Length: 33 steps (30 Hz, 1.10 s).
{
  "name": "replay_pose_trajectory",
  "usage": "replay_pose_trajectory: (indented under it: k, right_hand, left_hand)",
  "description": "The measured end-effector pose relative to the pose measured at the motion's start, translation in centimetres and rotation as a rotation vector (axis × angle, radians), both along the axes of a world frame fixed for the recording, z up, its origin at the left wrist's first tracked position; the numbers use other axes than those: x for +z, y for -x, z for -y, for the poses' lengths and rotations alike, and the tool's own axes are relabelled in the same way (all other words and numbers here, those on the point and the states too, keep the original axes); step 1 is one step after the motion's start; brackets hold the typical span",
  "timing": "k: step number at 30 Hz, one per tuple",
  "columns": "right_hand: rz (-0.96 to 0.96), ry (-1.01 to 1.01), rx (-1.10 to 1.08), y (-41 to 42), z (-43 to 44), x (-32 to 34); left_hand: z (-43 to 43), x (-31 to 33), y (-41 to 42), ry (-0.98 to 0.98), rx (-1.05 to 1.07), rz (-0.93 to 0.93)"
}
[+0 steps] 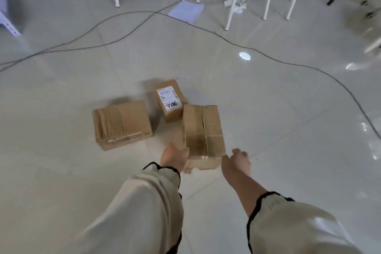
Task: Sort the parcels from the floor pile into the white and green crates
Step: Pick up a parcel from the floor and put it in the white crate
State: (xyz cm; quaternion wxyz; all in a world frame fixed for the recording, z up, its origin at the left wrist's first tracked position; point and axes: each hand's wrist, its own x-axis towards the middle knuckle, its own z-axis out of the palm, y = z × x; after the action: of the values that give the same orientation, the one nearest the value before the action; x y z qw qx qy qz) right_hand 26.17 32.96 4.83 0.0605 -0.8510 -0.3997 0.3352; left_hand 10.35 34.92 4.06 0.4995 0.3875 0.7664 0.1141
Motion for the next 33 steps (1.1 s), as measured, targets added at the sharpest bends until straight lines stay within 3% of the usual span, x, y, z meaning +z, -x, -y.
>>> replay_pose_trajectory:
  k: [3, 6, 9, 14, 18, 20, 22, 25, 28, 30, 33]
  right_hand:
    - [-0.025, -0.082, -0.206, -0.6, -1.7, -6.1]
    - [-0.21, -0.149, -0.442, -0.5, -2.8, -9.8]
    - [-0.274, -0.19, -0.398, 0.4, -1.6, -11.2]
    - [-0.309, -0.225, -0.38, -0.3, -1.8, -11.0]
    - [-0.088, -0.424, -0.415, 1.4, -2.2, -10.8]
    - [0.046, -0.481, -0.326, 2.8, -2.4, -9.8]
    - [0.218, -0.503, -0.117, 3.8, -1.9, -8.9]
    - [0.314, -0.27, 0.258, 4.6, -0.8, -8.2]
    - [0.291, -0.134, 0.5, 4.2, -0.6, -8.7]
    - [0.278, -0.218, 0.475, 3.1, -1.3, -9.0]
    - [0.242, -0.364, 0.199, 0.8, -2.3, -9.7]
  left_hand:
    - [-1.7, -5.5, -0.9, -0.056, 0.104, 0.034]
    - [-2.8, -8.0, -1.6, -0.081, 0.088, 0.109]
    - [-1.7, -9.7, -2.3, -0.082, 0.095, 0.218]
    - [-2.1, -9.9, -2.3, -0.098, 0.034, 0.223]
    - [-3.6, -10.2, -2.7, -0.01, 0.089, 0.335]
    - [-3.5, -10.4, -2.6, 0.079, 0.181, 0.43]
    - [-2.8, -10.9, -2.3, 0.184, 0.162, 0.412]
    - [-2.0, -11.7, -1.5, 0.273, 0.117, 0.281]
    - [-2.6, -11.6, -1.1, 0.25, 0.285, 0.392]
    - [-3.2, -11.3, -0.7, 0.183, 0.444, 0.418]
    - [-4.3, -11.1, -0.1, -0.028, 0.479, 0.344]
